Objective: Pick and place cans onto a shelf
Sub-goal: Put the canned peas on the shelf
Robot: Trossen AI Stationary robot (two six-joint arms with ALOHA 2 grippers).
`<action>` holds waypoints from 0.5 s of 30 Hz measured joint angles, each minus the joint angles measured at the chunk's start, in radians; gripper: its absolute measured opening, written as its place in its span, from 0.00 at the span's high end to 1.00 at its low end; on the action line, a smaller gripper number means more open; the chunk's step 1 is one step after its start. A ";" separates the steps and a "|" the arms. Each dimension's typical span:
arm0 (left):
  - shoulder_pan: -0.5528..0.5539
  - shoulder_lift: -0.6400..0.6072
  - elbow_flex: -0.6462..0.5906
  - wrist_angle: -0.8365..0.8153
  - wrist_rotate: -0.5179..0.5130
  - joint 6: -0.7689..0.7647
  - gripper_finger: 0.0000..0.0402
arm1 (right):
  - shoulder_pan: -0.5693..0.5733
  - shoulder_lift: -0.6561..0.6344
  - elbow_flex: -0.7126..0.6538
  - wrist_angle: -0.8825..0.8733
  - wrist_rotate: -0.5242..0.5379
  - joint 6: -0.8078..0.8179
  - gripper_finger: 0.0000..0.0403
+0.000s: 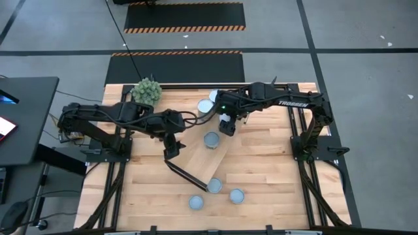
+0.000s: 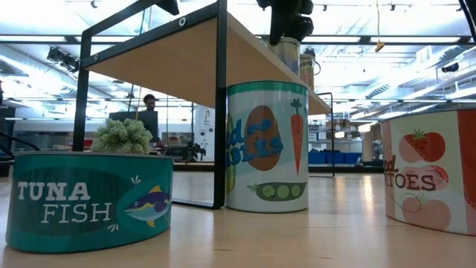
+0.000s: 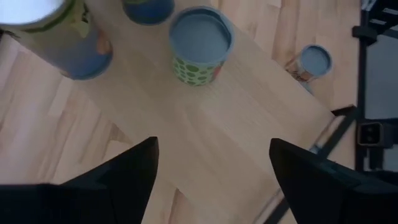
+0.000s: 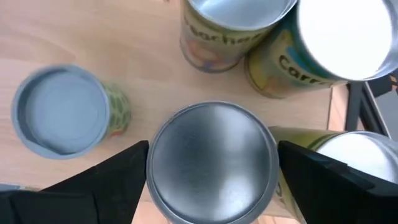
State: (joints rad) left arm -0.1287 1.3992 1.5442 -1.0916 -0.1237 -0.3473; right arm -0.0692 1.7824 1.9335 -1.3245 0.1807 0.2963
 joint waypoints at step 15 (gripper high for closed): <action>0.000 0.183 0.000 0.106 -0.026 0.097 0.23 | 0.005 0.002 0.171 -0.178 0.007 0.036 0.11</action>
State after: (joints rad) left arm -0.1284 1.5821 1.5444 -0.9855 -0.1501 -0.2501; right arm -0.0644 1.7840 2.1044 -1.5030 0.1875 0.3320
